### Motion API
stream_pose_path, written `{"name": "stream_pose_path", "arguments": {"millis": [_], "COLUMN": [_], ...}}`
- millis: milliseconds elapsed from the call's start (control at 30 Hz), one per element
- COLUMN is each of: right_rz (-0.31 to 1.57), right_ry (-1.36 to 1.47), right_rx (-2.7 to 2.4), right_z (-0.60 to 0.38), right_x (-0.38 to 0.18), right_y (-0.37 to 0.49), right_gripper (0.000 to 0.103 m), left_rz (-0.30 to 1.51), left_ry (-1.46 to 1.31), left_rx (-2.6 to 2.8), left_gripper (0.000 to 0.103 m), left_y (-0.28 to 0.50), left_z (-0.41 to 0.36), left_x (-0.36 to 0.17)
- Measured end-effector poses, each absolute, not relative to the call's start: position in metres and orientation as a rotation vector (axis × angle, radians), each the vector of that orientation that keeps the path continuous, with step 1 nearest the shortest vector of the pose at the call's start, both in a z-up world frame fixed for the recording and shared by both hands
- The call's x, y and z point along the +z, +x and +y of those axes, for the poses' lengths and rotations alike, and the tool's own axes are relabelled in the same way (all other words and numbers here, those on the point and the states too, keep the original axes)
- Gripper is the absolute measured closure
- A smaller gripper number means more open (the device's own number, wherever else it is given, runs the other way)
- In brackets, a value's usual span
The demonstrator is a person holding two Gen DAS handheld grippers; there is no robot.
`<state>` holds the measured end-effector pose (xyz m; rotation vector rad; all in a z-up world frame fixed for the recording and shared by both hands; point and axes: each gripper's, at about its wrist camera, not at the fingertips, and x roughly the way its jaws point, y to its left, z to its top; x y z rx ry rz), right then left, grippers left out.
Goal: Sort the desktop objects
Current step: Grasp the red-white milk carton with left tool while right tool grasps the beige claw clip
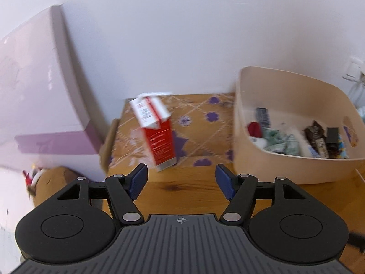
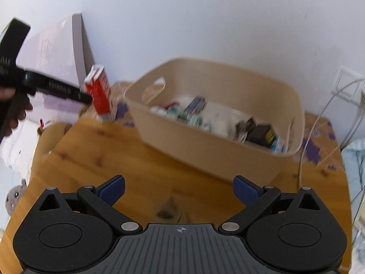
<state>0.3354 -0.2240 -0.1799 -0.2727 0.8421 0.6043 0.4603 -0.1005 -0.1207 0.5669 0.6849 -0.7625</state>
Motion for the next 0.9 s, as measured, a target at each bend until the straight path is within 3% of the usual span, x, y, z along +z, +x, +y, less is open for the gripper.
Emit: {"name": "stream_pose_path", "arguments": {"millis": [667,900], "right_rz": [0.955,0.987], "right_ry": [-0.369,-0.363], "right_rx": [0.547,0.522], "right_z": [-0.2,-0.199], "right_x": [-0.247,-0.259], "right_y": [0.329,0.34], "right_gripper": [0.0,0.009], "left_rz": [0.697,0.67], "left_ry": [0.455,0.445], "left_rx": [-0.639,-0.579], "left_gripper": [0.033,0.032], "left_y": [0.505,0.522], "left_z": [-0.134,-0.154], "left_x": [-0.15,-0.162]}}
